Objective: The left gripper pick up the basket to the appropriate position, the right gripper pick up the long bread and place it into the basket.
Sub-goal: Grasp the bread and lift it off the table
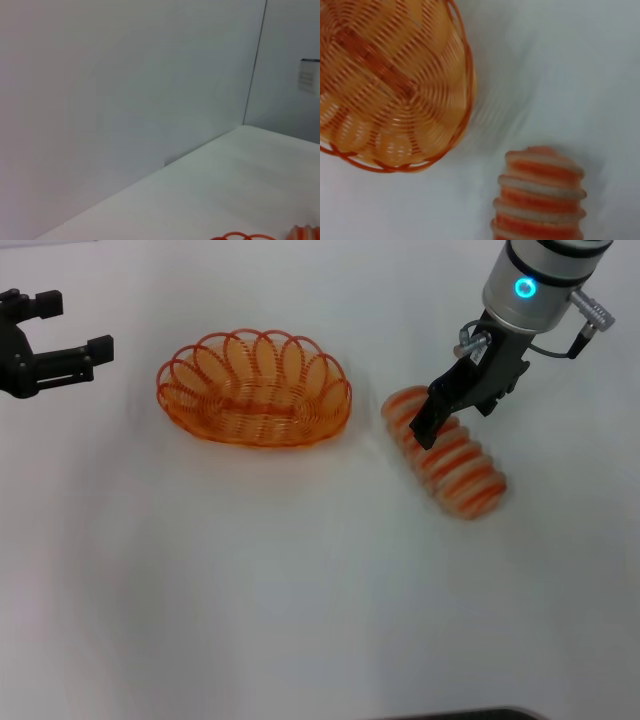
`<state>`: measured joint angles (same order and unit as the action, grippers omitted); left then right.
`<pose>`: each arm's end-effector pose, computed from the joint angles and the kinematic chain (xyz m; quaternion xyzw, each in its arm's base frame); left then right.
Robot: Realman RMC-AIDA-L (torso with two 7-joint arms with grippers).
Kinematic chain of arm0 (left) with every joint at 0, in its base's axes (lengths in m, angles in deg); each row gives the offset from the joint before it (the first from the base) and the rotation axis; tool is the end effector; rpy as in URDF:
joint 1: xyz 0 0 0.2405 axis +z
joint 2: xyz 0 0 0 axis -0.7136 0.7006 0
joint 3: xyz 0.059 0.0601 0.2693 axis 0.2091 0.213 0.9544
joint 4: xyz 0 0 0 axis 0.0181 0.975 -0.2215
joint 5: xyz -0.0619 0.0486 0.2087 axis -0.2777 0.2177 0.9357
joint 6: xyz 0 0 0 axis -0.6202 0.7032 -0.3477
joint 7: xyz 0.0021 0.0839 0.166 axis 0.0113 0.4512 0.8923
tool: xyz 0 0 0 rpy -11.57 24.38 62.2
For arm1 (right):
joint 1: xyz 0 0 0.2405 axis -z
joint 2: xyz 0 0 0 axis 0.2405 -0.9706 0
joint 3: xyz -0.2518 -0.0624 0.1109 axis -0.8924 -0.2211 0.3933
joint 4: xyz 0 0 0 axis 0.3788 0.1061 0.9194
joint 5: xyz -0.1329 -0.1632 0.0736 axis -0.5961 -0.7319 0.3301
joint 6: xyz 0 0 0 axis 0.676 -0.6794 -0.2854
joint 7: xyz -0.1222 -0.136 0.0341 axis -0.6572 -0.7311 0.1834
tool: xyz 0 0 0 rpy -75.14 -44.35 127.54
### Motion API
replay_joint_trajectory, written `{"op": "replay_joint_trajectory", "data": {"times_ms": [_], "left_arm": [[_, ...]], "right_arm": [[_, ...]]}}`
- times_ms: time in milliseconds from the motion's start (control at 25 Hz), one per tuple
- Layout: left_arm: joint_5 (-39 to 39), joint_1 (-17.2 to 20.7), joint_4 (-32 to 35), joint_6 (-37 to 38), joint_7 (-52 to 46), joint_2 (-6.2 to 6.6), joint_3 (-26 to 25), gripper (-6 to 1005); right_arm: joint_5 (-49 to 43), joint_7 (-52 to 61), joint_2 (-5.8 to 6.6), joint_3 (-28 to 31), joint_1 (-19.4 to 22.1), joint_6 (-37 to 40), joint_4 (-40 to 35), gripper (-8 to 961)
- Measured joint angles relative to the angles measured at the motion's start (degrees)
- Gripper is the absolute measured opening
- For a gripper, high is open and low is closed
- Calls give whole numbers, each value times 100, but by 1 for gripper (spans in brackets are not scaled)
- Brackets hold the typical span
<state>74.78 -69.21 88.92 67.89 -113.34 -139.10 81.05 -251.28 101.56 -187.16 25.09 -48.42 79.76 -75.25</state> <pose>-0.2894 0.3730 0.0304 -0.9165 -0.2108 -0.2110 0.2666 0.1940 0.4346 -0.0793 -0.8134 0.4824 -0.2789 0.1673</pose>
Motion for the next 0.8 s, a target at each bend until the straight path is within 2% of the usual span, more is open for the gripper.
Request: {"op": "replay_joint_trajectory", "data": {"times_ms": [800], "left_arm": [[-38, 4, 1, 3, -11, -8, 0, 876]], "right_arm": [[148, -9, 0, -257, -165, -372, 543, 954]]}}
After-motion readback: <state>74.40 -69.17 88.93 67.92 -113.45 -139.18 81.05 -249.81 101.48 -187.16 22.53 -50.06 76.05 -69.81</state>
